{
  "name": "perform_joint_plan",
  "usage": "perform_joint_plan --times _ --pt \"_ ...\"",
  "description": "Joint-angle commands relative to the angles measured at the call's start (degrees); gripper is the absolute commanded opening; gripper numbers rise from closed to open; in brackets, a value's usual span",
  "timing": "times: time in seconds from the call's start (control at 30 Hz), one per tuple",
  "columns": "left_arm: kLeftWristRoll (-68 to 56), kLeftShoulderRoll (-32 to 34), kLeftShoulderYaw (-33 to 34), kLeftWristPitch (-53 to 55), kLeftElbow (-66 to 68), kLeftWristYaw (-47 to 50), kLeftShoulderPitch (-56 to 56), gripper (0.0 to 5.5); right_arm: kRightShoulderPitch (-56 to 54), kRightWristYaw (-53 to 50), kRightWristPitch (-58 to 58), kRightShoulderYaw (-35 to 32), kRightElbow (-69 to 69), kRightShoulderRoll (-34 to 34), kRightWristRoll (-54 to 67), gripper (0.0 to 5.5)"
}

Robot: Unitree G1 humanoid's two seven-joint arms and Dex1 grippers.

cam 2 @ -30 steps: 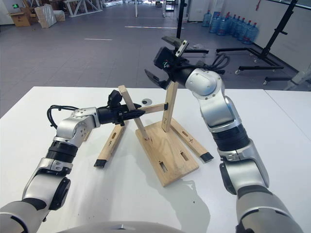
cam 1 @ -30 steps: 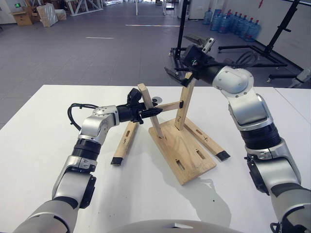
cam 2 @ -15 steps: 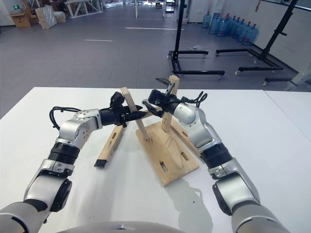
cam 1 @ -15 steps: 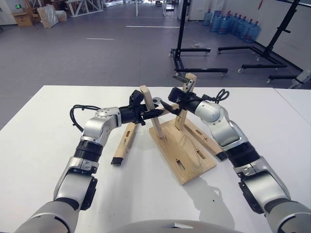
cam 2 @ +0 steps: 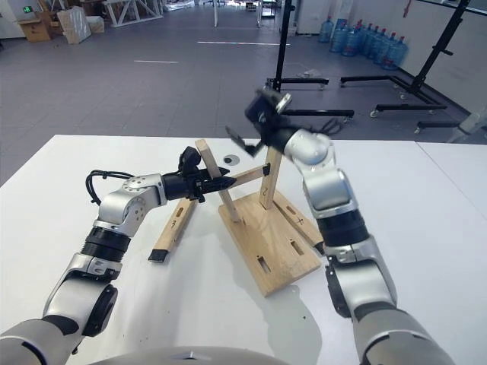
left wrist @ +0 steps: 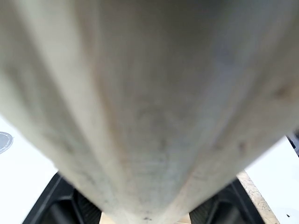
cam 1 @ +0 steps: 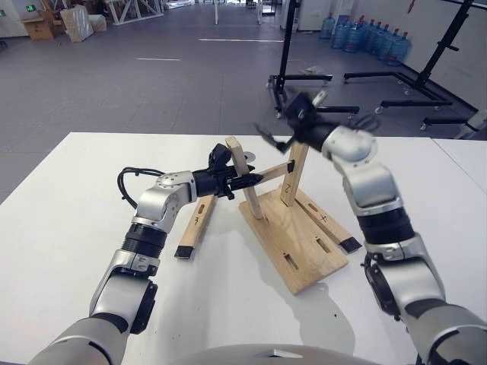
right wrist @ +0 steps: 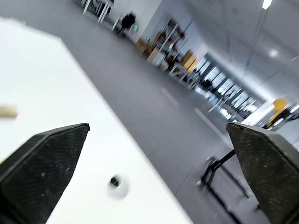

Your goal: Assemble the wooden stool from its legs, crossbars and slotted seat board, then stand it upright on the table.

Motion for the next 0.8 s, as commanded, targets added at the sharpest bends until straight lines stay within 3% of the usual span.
perform_joint_plan --times 0.03,0.2,0.37,0.5,0.67,0.8 --pt "1.07 -0.01 -1.92 2.71 1.00 -0.38 1.86 2.02 -5.46 -0.64 -1.35 0.20 -0.82 -2.40 -3.53 5.40" --pt "1.14 0.74 -2.14 3.42 0.10 -0.30 1.56 2.02 -2.90 1.23 -8.23 5.86 -0.96 -6.66 -11.23 5.40" --pt "1.36 1.60 -2.07 3.55 0.07 -0.43 1.29 2.02 0.56 2.32 -11.64 6.97 0.16 -8.45 -13.46 5.40" --pt "1.49 1.59 -2.22 3.31 0.08 -0.36 1.43 2.02 8.94 2.60 -13.99 8.90 3.25 -7.58 -13.39 5.40" --pt "2.72 1.27 -4.76 2.82 -0.59 -0.58 2.83 2.02 21.25 2.50 -19.99 17.96 12.32 -7.28 -19.27 5.40" --pt "3.58 1.08 -6.31 2.24 -0.70 0.00 3.87 2.02 19.62 3.56 -19.35 15.40 9.16 -6.67 -16.47 5.40"
